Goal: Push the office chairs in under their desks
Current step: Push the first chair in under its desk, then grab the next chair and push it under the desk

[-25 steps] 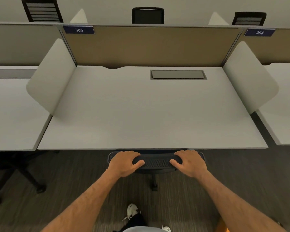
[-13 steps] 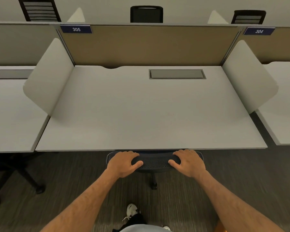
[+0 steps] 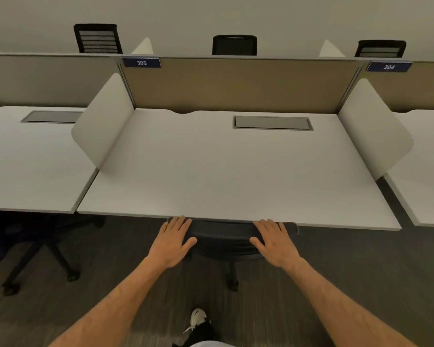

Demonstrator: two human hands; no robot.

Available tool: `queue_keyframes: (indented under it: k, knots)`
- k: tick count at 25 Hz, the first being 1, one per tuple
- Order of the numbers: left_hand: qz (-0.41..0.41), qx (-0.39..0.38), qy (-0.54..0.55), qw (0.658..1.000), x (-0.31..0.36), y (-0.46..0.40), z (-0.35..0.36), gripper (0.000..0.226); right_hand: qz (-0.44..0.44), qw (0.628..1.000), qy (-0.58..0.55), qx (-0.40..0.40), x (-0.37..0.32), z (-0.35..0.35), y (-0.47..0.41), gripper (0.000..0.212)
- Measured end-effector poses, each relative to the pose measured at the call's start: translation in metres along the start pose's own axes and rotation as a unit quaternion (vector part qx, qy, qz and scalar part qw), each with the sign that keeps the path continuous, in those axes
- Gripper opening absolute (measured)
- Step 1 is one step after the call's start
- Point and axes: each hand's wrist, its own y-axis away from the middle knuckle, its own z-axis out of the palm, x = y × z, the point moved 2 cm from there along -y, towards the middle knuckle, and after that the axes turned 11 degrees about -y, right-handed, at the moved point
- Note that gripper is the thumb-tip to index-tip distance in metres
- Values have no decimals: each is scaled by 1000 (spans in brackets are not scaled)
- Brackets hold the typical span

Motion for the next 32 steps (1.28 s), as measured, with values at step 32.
queue_keyframes:
  k: [32]
  knots:
    - [-432, 278, 148, 845, -436, 471, -58, 58, -537, 826, -167, -49, -735, 210, 20, 65]
